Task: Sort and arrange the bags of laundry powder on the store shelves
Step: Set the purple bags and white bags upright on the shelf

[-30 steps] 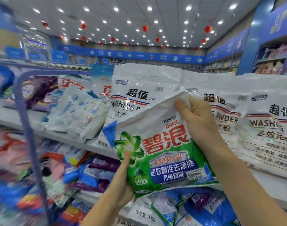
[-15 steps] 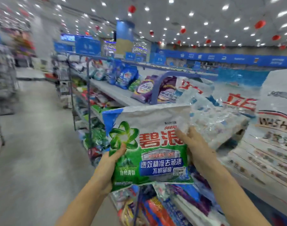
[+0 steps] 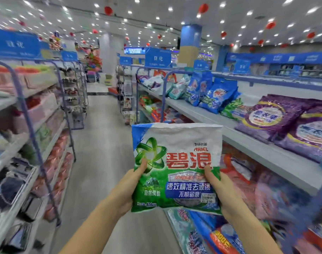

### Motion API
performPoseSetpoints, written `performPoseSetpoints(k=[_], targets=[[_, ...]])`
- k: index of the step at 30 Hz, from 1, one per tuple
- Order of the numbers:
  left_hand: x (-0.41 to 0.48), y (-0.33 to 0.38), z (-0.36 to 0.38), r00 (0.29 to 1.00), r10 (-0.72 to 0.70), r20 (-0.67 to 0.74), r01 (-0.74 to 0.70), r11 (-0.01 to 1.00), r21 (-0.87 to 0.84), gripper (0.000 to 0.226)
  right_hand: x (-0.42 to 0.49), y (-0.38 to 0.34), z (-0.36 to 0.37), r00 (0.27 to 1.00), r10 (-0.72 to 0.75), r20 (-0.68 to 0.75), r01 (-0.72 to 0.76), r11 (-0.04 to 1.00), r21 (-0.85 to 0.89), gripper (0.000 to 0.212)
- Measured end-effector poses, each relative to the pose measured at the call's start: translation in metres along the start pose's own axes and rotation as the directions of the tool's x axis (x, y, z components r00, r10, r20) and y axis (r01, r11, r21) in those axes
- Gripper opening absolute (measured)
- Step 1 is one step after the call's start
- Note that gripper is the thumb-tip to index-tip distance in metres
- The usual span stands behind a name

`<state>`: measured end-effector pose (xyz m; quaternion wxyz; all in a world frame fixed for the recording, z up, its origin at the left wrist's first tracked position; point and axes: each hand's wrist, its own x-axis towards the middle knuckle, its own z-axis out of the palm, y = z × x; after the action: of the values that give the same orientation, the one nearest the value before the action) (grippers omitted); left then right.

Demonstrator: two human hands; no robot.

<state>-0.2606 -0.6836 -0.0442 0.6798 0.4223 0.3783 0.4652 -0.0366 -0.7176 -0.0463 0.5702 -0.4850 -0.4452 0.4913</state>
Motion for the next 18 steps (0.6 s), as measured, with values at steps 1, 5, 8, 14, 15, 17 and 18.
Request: performPoseSetpoints(k=[1, 5, 8, 14, 15, 17, 18], targets=[[0.016, 0.003, -0.008, 1.0, -0.005, 0.0, 0.005, 1.0, -0.011, 0.038, 0.016, 0.003, 0.006, 1.0, 0.005, -0.01, -0.005, 1.0, 0.004, 0.048], [0.089, 0.013, -0.023, 1.0, -0.021, 0.017, 0.022, 0.998, -0.057, 0.047, 0.082, 0.008, 0.013, 0.999, 0.003, -0.04, -0.002, 1.0, 0.026, 0.046], [0.158, 0.023, -0.019, 0.998, -0.01, 0.059, 0.014, 0.998, -0.053, 0.048, 0.138, 0.002, 0.001, 0.997, -0.049, -0.058, 0.048, 0.999, -0.019, 0.048], [0.313, 0.06, 0.026, 0.996, -0.012, 0.087, 0.007, 0.998, 0.058, 0.081, 0.254, -0.031, -0.038, 0.974, -0.141, -0.176, 0.124, 0.987, -0.105, 0.044], [0.338, 0.066, 0.037, 0.996, -0.008, 0.086, 0.001, 0.997, 0.082, 0.082, 0.272, -0.039, -0.046, 0.969, -0.149, -0.195, 0.13, 0.986, -0.109, 0.044], [0.389, 0.079, 0.06, 0.996, 0.015, 0.083, -0.027, 0.99, 0.136, 0.072, 0.304, -0.054, -0.061, 0.961, -0.152, -0.23, 0.135, 0.987, -0.087, 0.049], [0.412, 0.086, 0.072, 0.995, 0.027, 0.094, -0.042, 0.985, 0.166, 0.066, 0.318, -0.061, -0.07, 0.957, -0.153, -0.248, 0.139, 0.988, -0.072, 0.051]])
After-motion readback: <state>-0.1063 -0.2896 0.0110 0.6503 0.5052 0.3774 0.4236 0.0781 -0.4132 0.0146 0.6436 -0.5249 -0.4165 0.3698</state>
